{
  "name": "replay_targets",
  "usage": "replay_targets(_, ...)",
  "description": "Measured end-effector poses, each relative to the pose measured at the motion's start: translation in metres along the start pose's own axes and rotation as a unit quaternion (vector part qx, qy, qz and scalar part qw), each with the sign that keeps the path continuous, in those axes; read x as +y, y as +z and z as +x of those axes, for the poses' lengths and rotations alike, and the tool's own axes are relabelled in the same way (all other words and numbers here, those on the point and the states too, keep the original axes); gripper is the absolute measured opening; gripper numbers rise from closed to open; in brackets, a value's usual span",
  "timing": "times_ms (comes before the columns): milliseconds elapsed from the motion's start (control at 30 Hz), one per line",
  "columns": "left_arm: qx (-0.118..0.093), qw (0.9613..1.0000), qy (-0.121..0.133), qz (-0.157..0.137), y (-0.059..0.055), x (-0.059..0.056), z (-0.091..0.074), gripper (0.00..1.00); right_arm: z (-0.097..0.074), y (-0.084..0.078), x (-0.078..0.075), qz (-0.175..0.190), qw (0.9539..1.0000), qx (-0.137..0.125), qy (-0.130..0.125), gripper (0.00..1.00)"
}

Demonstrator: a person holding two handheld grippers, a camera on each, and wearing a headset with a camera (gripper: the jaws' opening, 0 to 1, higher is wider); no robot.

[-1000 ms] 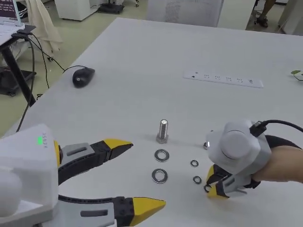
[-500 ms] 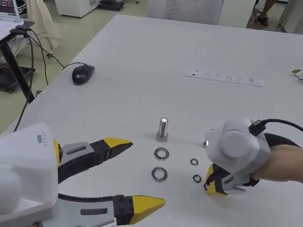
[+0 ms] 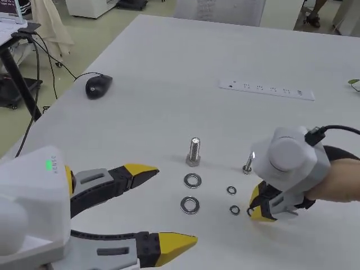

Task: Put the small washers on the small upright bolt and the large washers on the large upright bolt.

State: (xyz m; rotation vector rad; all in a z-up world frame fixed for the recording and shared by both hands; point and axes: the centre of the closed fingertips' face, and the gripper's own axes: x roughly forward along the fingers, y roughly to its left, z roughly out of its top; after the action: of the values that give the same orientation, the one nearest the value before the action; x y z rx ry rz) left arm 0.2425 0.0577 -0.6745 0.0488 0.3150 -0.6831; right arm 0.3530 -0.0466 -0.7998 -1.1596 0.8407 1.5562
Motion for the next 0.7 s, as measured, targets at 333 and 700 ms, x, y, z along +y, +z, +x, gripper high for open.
replay_targets(333,0.000,1.0000,-0.001,-0.003,-0.001,-0.001,0.002,0.62,-0.036,0.001,-0.036,0.012,0.9991,-0.009,-0.039,0.12)
replay_targets(700,-0.001,1.0000,0.001,-0.008,-0.001,0.001,0.003,0.62,-0.054,0.010,-0.069,-0.001,0.9979,-0.004,-0.065,0.12)
